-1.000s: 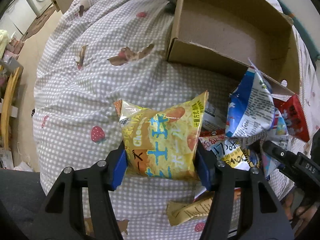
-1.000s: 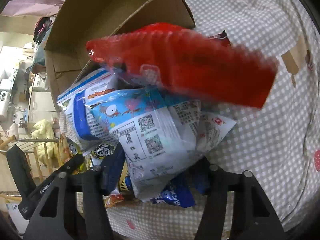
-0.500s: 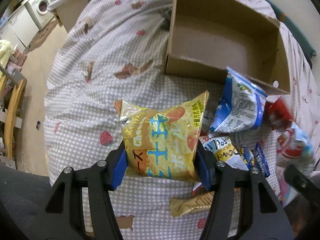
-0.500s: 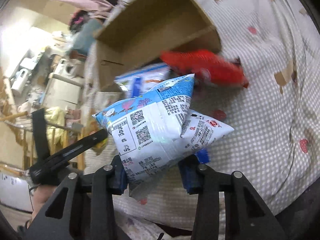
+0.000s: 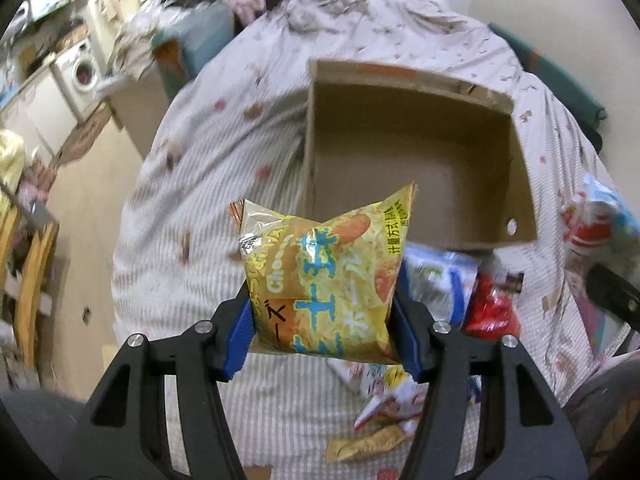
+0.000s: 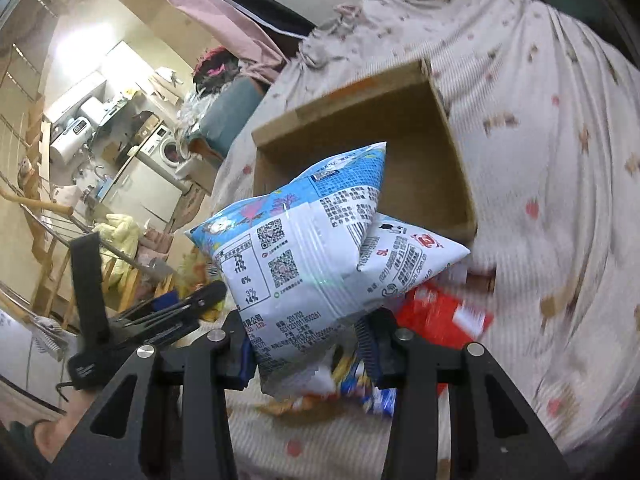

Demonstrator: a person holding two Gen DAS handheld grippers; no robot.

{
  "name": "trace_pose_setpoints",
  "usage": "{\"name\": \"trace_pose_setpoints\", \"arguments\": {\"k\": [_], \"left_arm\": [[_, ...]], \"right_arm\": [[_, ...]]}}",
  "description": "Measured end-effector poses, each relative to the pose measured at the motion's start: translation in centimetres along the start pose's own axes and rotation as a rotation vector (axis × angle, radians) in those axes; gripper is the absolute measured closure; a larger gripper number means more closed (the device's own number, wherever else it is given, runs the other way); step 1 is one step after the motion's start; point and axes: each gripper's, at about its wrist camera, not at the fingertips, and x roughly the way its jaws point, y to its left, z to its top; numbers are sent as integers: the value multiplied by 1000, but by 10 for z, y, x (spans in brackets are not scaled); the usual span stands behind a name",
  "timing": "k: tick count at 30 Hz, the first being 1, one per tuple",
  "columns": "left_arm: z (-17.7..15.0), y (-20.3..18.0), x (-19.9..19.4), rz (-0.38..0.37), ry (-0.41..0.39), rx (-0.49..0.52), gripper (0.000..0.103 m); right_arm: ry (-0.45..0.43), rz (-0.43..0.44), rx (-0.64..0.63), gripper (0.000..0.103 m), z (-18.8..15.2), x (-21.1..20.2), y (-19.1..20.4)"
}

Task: Organize snacks
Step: 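Carry both bags over the box and open both tools to drop them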

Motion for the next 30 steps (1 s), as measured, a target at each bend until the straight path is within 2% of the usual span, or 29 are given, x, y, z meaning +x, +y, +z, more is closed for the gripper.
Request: {"name": "trace_pose_setpoints", "arguments": {"k": [9, 13, 17, 20, 28, 30], "left_arm": [[67, -27, 15, 7, -79, 87, 47], [84, -35, 29, 20, -123, 116, 47], [91, -34, 46, 27, -136, 98, 46], [91, -39, 58, 40, -151, 137, 46], [89, -49, 87, 23, -115, 167, 46], [87, -53, 91, 39, -124, 188, 46]], "right_arm": [[-23, -41, -16, 60, 60, 38, -9], [-21, -62, -22, 60, 77, 58, -14], [3, -78, -14, 60, 90, 80, -22], [11, -84, -25, 60, 96, 91, -24], [59, -109, -36, 60, 87, 121, -36], [60, -110, -23, 60, 85, 123, -39]]}}
